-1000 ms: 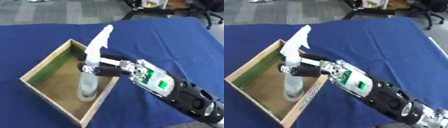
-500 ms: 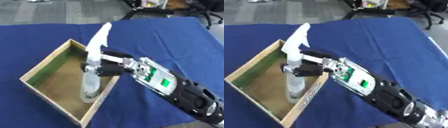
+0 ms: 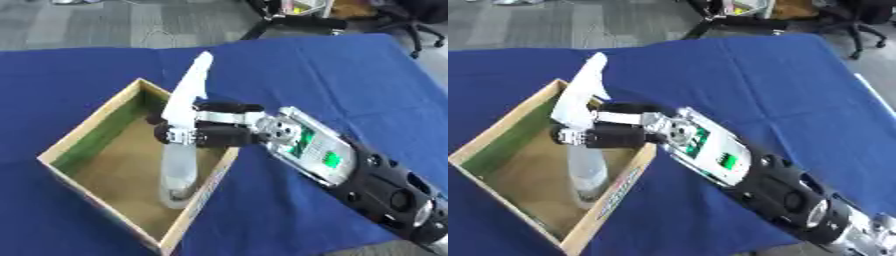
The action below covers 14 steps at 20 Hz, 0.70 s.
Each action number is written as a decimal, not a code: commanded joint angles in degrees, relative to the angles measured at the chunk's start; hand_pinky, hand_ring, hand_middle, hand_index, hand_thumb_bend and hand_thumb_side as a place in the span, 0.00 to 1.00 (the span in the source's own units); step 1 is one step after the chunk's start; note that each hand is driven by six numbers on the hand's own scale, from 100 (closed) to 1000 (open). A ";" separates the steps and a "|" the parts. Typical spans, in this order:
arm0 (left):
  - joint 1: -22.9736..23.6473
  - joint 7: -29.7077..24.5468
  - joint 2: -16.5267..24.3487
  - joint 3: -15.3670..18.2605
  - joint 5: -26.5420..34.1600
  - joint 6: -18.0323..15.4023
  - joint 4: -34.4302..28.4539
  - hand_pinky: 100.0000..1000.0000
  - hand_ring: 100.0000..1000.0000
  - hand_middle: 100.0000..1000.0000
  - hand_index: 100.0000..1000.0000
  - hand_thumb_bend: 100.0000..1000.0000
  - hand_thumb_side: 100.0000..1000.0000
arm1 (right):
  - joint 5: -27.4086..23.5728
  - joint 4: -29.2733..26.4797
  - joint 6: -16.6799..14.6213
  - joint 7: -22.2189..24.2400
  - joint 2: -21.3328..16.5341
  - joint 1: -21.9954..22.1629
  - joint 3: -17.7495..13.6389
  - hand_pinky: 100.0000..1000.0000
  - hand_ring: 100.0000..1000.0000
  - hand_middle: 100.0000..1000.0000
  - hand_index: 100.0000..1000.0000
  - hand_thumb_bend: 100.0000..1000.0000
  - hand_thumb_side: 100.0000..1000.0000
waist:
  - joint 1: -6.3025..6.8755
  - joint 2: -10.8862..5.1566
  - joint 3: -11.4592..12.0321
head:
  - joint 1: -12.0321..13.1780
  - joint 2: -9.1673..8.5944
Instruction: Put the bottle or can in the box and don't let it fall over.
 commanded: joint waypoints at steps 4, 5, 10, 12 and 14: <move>0.06 -0.07 2.24 0.89 -0.40 -0.26 -0.74 0.94 1.00 1.00 0.68 0.44 0.49 | -1.83 -2.08 0.15 3.43 -1.85 0.01 -1.00 1.00 1.00 1.00 1.00 0.00 0.64 | 0.40 -0.71 -0.14 | 0.03 -0.54; 0.10 -0.10 2.24 0.90 -0.43 -0.27 -0.73 0.94 1.00 1.00 0.68 0.44 0.49 | -1.99 -2.17 0.24 3.88 -1.91 0.12 -1.04 1.00 1.00 1.00 1.00 0.00 0.56 | 0.42 -0.70 -0.15 | 0.02 -0.57; 0.15 -0.22 2.19 0.93 -0.47 -0.30 -0.70 0.94 1.00 1.00 0.68 0.44 0.49 | -1.92 -1.64 1.49 5.88 -1.56 0.53 -0.75 1.00 1.00 1.00 1.00 0.00 0.12 | 0.44 -0.63 -0.12 | -0.26 -0.53; 0.15 -0.27 2.21 0.94 -0.47 -0.33 -0.69 0.94 1.00 1.00 0.68 0.44 0.49 | -1.90 -1.45 1.92 5.89 -1.43 0.63 -0.84 1.00 1.00 1.00 1.00 0.00 0.12 | 0.42 -0.62 -0.13 | -0.29 -0.53; 0.18 -0.29 2.20 0.96 -0.46 -0.35 -0.67 0.94 1.00 1.00 0.68 0.44 0.49 | -2.40 -1.41 2.23 5.50 -1.41 0.66 -1.08 1.00 1.00 1.00 1.00 0.00 0.12 | 0.43 -0.61 -0.15 | -0.27 -0.55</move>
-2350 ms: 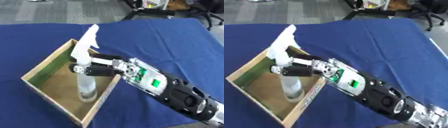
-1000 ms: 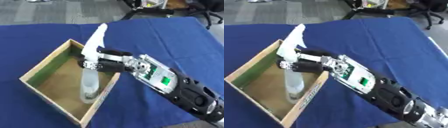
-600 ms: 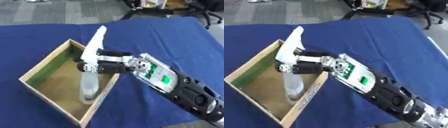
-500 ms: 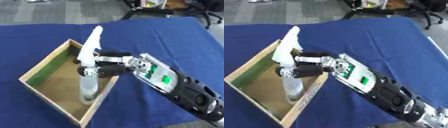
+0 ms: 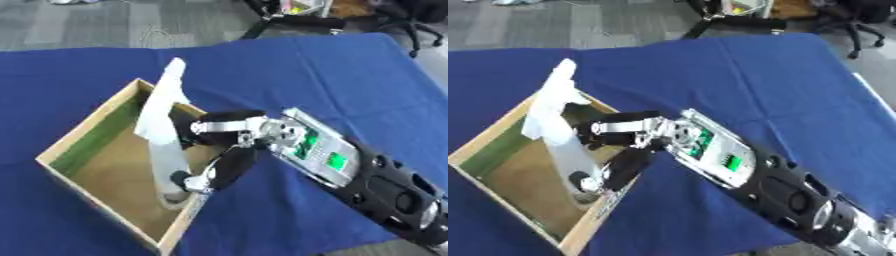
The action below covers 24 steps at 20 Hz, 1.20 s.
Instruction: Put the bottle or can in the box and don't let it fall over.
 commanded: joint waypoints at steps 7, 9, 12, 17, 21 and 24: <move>0.09 -0.19 2.21 1.01 -0.48 -0.22 -0.62 0.94 1.00 1.00 0.68 0.44 0.49 | -1.51 -1.04 0.16 -1.86 -1.82 0.45 -2.19 1.00 1.00 1.00 1.00 0.00 0.12 | 0.44 -0.69 -0.24 | 0.03 -0.63; 0.16 -0.20 2.22 1.05 -0.50 -0.25 -0.60 0.94 1.00 1.00 0.68 0.44 0.49 | -1.61 -1.53 -0.01 -2.28 -2.27 0.80 -2.60 1.00 1.00 1.00 1.00 0.00 0.12 | 0.46 -0.70 -0.36 | 0.06 -0.64; 0.31 -0.23 2.25 1.07 -0.55 -0.30 -0.56 0.94 1.00 1.00 0.68 0.44 0.49 | -2.07 -2.69 -0.27 -3.19 -3.18 1.31 -3.56 1.00 1.00 1.00 1.00 0.00 0.11 | 0.50 -0.71 -0.58 | 0.22 -0.62; 0.52 -0.26 2.31 1.16 -0.63 -0.34 -0.53 0.94 1.00 1.00 0.68 0.44 0.49 | -3.47 -4.76 -0.20 -4.75 -4.87 2.39 -5.36 1.00 1.00 1.00 1.00 0.00 0.11 | 0.49 -0.75 -0.97 | 0.44 -0.58; 0.56 -0.39 2.40 1.15 -0.65 -0.40 -0.50 0.94 1.00 1.00 0.68 0.44 0.49 | -4.18 -5.62 0.15 -5.44 -5.67 3.05 -6.13 1.00 1.00 1.00 1.00 0.00 0.11 | 0.55 -0.74 -1.10 | 0.52 -0.57; 0.67 -0.41 2.41 1.18 -0.68 -0.42 -0.47 0.94 1.00 1.00 0.68 0.44 0.49 | -4.56 -6.61 0.20 -5.78 -6.66 3.85 -6.74 1.00 1.00 1.00 1.00 0.00 0.11 | 0.52 -0.79 -1.24 | 0.67 -0.58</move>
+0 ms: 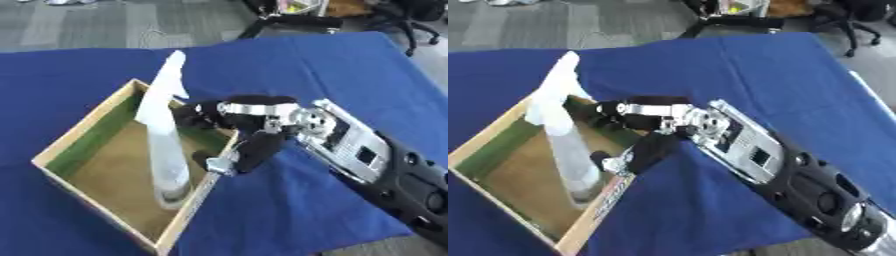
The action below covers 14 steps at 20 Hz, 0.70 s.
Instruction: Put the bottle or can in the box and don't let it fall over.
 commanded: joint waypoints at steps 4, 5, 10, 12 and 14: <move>0.20 -0.09 2.41 0.91 -0.47 -0.04 -0.52 0.94 1.00 1.00 0.68 0.44 0.49 | -1.28 -4.36 0.17 -1.39 -4.32 1.67 -2.75 1.00 1.00 1.00 1.00 0.00 0.11 | 0.11 -0.97 -0.35 | 0.45 -0.67; 0.26 -0.10 2.41 0.92 -0.49 0.00 -0.52 0.94 1.00 1.00 0.68 0.44 0.49 | -1.65 -4.62 -0.05 -1.83 -4.85 2.24 -3.32 1.00 1.00 1.00 1.00 0.00 0.11 | 0.08 -1.01 -0.41 | 0.54 -0.70; 0.47 -0.14 2.33 0.97 -0.53 0.14 -0.55 0.94 1.00 1.00 0.68 0.44 0.49 | -4.79 -4.87 -2.26 -5.62 -7.60 5.55 -6.85 1.00 1.00 1.00 1.00 0.00 0.11 | 0.00 -1.17 -0.78 | 1.37 -0.54; 0.50 -0.24 2.30 0.92 -0.51 0.25 -0.54 0.94 1.00 1.00 0.68 0.44 0.49 | -6.58 -4.88 -3.44 -7.78 -8.48 6.89 -8.58 1.00 1.00 1.00 1.00 0.00 0.11 | -0.08 -1.27 -1.03 | 1.92 -0.28; 0.46 -0.44 2.32 0.77 -0.47 0.42 -0.51 0.95 1.00 1.00 0.68 0.44 0.49 | -8.85 -4.88 -5.43 -10.32 -9.24 8.37 -10.92 1.00 1.00 1.00 1.00 0.00 0.14 | -0.21 -1.45 -1.35 | 3.07 -0.01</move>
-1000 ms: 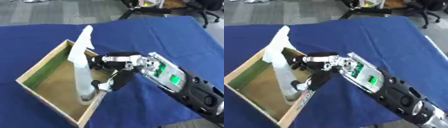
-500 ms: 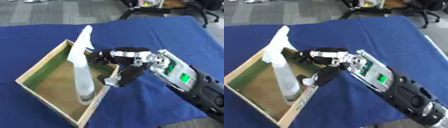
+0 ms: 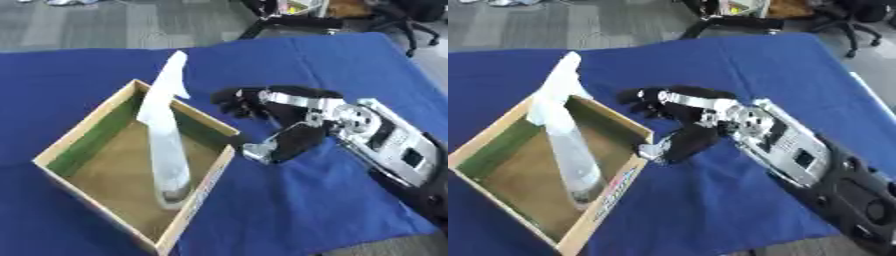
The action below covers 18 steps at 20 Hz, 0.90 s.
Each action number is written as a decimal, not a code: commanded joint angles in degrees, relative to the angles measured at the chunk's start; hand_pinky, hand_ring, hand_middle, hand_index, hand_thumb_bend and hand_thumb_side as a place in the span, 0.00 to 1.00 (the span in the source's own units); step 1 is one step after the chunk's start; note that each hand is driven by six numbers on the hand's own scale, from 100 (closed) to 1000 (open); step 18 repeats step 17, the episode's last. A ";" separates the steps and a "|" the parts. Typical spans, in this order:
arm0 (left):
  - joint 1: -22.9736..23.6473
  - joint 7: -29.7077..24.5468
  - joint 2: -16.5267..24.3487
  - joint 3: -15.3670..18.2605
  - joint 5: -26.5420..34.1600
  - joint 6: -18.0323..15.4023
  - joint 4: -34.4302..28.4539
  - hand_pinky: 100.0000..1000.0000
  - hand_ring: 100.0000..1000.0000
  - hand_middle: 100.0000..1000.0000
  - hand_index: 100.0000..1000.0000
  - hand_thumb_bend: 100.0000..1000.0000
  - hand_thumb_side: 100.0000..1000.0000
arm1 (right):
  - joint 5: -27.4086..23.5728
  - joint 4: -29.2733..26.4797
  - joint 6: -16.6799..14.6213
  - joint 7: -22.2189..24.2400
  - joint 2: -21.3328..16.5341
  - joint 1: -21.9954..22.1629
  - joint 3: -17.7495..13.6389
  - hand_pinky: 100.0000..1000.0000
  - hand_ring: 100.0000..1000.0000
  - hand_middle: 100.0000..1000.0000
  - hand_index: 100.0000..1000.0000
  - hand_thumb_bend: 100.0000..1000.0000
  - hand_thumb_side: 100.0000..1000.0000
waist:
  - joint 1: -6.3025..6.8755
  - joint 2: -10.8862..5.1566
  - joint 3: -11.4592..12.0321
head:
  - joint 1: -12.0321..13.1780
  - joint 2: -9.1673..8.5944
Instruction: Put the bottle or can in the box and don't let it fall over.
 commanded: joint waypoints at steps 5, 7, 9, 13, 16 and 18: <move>-0.51 -1.04 2.25 -0.01 0.07 0.89 -0.41 0.95 1.00 1.00 0.68 0.44 0.50 | -9.82 -1.33 -7.39 -9.98 -3.91 3.95 -10.52 1.00 1.00 1.00 1.00 0.00 0.34 | -0.45 -1.81 -0.97 | 5.53 0.43; -0.70 -1.51 2.27 -0.33 0.21 1.23 -0.35 0.95 1.00 1.00 0.68 0.44 0.50 | -13.66 -1.33 -10.34 -12.17 -4.38 5.27 -13.30 1.00 1.00 1.00 1.00 0.00 0.38 | -0.71 -2.00 -1.31 | 6.72 0.56; -1.06 -2.05 2.22 -0.70 0.42 1.56 -0.30 0.95 1.00 1.00 0.68 0.44 0.50 | -17.09 -1.33 -13.83 -13.87 -4.98 7.06 -16.18 0.99 1.00 1.00 1.00 0.00 0.41 | -0.92 -2.11 -1.54 | 7.35 0.68; -1.50 -3.04 2.15 -1.23 0.76 1.94 -0.26 0.95 1.00 1.00 0.68 0.44 0.50 | -22.88 -1.33 -19.62 -18.48 -5.98 10.66 -20.83 0.98 1.00 1.00 1.00 0.00 0.41 | -1.06 -2.18 -1.97 | 8.41 0.75; -1.85 -3.62 2.07 -1.61 0.93 2.08 -0.22 0.95 1.00 1.00 0.68 0.44 0.51 | -26.46 -1.33 -22.93 -21.76 -5.84 12.40 -23.36 0.97 1.00 1.00 1.00 0.00 0.41 | -0.97 -2.18 -2.28 | 8.91 0.61; -1.97 -3.82 2.05 -1.75 1.00 2.12 -0.19 0.95 1.00 1.00 0.68 0.44 0.51 | -27.71 -1.33 -23.98 -22.52 -5.67 12.79 -24.09 0.97 1.00 1.00 1.00 0.00 0.41 | -0.93 -2.18 -2.38 | 9.02 0.58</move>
